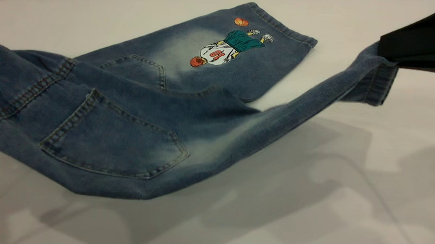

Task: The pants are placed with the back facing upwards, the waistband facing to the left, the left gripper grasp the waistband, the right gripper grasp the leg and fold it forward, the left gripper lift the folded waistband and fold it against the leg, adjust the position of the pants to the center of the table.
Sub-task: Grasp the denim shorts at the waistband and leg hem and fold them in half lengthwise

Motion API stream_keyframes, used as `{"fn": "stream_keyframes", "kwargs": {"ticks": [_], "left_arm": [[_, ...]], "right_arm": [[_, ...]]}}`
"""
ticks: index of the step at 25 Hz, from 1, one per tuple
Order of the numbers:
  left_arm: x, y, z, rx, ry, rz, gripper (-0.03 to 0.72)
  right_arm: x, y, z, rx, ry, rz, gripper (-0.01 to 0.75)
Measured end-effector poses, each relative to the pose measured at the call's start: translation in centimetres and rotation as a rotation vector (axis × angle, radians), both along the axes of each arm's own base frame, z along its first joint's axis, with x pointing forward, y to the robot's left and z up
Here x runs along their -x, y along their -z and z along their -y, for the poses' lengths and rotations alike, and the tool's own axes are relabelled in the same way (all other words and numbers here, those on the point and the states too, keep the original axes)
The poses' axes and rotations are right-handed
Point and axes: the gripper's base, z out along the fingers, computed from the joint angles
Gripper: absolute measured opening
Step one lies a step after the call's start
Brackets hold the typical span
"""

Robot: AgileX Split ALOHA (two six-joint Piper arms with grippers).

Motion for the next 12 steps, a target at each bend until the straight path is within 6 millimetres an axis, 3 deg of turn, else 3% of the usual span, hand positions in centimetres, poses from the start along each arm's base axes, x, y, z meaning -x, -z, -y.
{"fn": "stream_keyframes", "kwargs": {"ticks": [8, 12], "left_arm": [[-0.3, -0.1, 0.1, 0.036, -0.037, 0.016, 0.148], [-0.3, -0.1, 0.1, 0.049, -0.059, 0.014, 0.148]], "right_arm": [[-2.8, -1.1, 0.6, 0.087, 0.006, 0.058, 0.015], [-4.2, -0.7, 0.8, 0.098, 0.023, 0.046, 0.015]]}}
